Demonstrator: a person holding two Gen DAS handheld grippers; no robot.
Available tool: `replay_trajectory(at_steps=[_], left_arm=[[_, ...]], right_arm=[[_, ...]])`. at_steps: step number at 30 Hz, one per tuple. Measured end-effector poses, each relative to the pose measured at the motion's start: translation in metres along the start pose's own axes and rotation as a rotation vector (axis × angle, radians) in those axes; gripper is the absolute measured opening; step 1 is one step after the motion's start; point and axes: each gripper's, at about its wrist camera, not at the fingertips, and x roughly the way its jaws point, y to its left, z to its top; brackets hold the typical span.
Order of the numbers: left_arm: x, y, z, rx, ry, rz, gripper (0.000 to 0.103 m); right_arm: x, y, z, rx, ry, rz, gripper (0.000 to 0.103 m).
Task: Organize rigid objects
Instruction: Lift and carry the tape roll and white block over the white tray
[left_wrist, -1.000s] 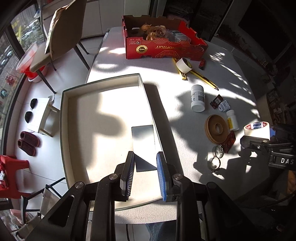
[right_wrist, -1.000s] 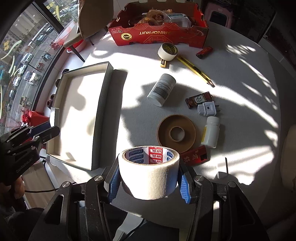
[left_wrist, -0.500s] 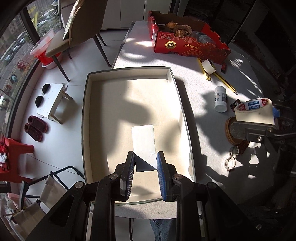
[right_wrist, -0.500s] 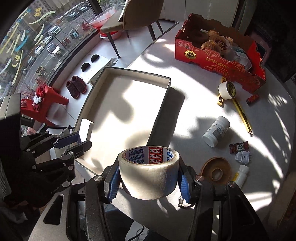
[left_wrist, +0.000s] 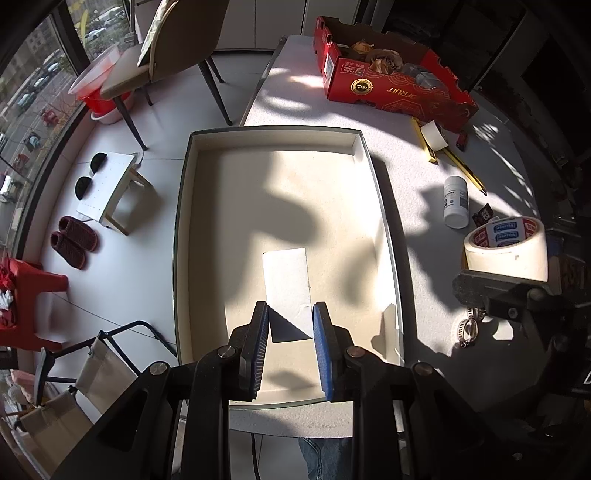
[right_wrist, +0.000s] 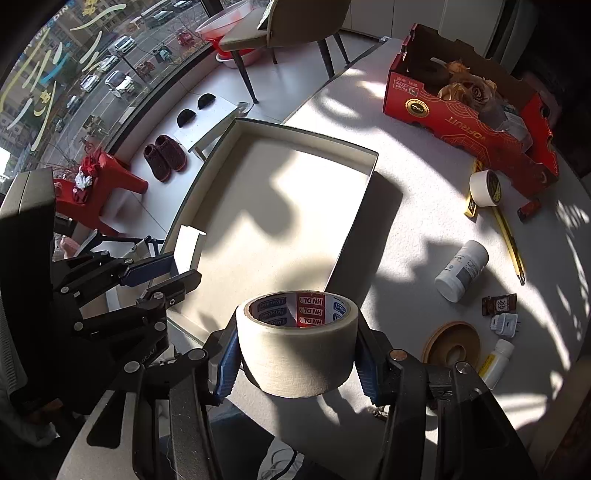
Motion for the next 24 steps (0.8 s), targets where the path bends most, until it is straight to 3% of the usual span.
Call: replay_trajectory(at_steps=[24], left_arm=[[0.0048,0.0051,-0.0008,-0.013,0.018,0.004,0.026]], right_arm=[[0.0092,-0.0017,0.0004,0.016,0.027,0.014,0.054]])
